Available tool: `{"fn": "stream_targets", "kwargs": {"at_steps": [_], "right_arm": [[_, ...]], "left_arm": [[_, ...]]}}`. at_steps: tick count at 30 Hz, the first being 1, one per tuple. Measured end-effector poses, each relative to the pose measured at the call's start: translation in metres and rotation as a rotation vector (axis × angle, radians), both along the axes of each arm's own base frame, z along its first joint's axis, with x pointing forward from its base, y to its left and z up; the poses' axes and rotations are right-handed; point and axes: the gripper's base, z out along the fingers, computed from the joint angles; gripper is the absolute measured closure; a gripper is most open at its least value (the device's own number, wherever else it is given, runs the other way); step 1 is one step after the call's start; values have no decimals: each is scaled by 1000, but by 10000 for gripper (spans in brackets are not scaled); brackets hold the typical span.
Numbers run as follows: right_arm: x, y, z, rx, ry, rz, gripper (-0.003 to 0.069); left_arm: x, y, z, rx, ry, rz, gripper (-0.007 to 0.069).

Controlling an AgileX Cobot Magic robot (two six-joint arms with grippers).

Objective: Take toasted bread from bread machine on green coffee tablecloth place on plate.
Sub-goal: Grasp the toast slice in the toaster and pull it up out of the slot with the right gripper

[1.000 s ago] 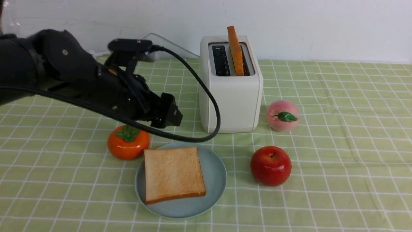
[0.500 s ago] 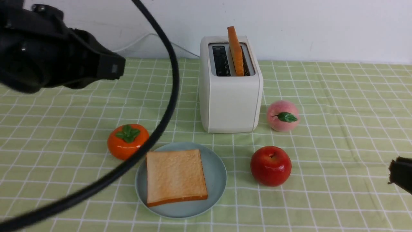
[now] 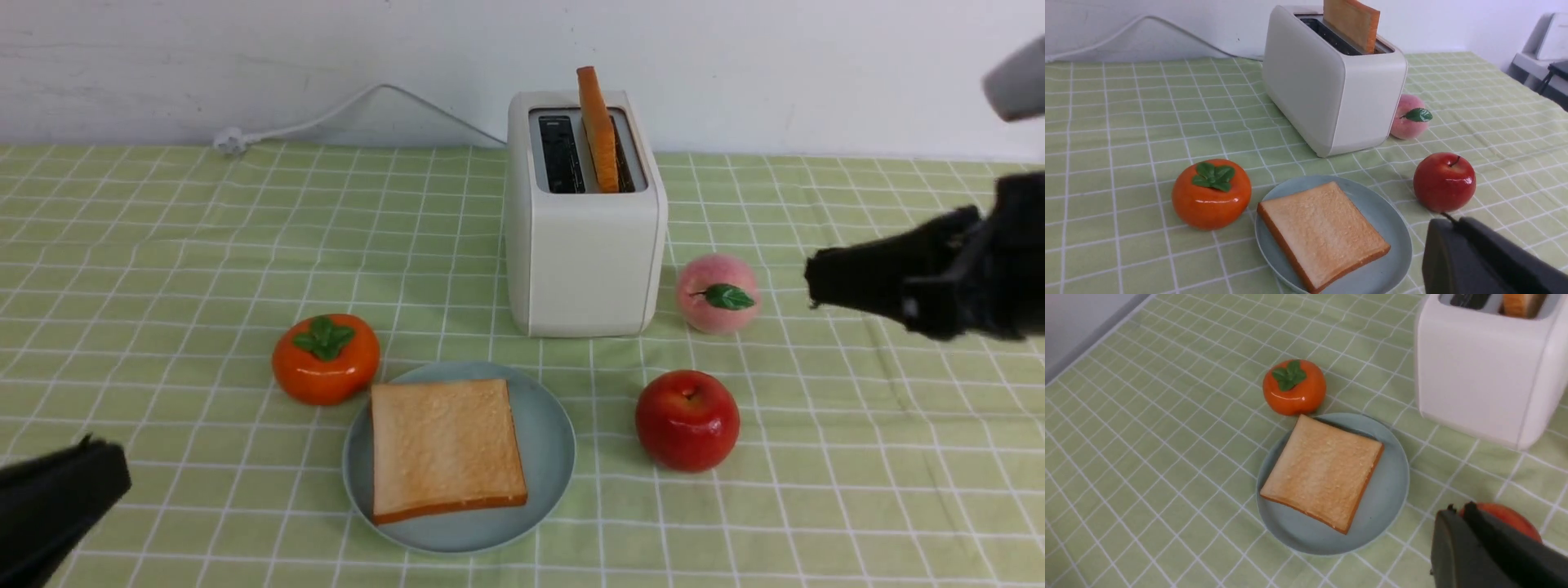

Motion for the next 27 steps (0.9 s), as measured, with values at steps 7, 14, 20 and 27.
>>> {"fn": "stream_targets", "kwargs": {"at_steps": [7, 14, 20, 27], "right_arm": [[64, 50, -3, -77, -75, 41, 623], [130, 61, -10, -71, -210, -142, 524], [180, 73, -30, -68, -246, -217, 203], [223, 83, -66, -82, -262, -283, -2]], "left_arm": [[-17, 7, -22, -45, -96, 18, 638], [-17, 8, -22, -32, -117, 29, 638], [-17, 8, -22, -29, -119, 30, 638], [-17, 9, -22, -31, -124, 32, 638]]}}
